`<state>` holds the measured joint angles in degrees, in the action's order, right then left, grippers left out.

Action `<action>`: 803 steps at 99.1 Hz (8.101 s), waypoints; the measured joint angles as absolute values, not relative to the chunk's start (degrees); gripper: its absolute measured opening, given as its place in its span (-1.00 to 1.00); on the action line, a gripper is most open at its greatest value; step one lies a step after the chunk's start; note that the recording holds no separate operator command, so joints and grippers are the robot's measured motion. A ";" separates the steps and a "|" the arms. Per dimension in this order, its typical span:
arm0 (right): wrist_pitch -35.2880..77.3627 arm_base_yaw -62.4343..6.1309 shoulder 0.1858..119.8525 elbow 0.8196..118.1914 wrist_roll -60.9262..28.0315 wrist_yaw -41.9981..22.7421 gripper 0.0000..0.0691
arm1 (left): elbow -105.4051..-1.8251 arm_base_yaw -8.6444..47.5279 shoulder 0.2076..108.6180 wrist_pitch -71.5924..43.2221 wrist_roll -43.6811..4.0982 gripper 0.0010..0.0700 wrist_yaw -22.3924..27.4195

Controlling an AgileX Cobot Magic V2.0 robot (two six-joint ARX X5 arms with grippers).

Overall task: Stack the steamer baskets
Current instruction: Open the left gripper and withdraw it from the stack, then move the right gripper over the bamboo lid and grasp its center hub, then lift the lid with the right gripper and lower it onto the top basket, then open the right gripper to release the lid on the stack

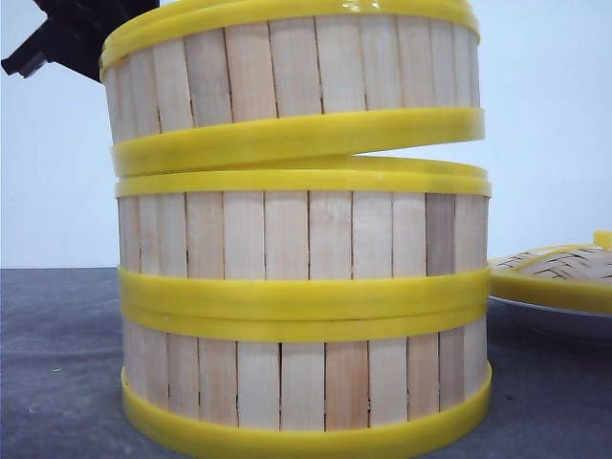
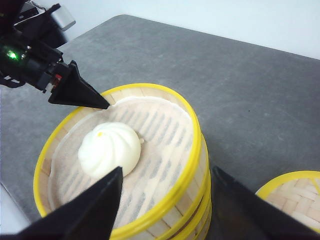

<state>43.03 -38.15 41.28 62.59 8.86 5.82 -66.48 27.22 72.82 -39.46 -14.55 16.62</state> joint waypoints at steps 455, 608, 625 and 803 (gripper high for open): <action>41.54 -4.80 85.97 62.81 11.38 4.32 -0.83 | -60.14 29.39 28.84 -48.16 -9.85 -0.23 -4.38; 67.96 -35.94 81.71 105.82 4.71 12.56 -0.84 | -60.14 29.39 28.84 -48.49 -9.85 -0.23 -4.54; 68.66 -42.74 84.88 105.82 4.73 9.43 -0.84 | -60.14 29.39 28.84 -48.49 -9.87 -0.23 -4.54; 73.60 -49.30 95.48 105.82 3.27 4.14 -0.84 | -60.14 29.39 28.86 -50.33 -8.32 -0.23 -4.54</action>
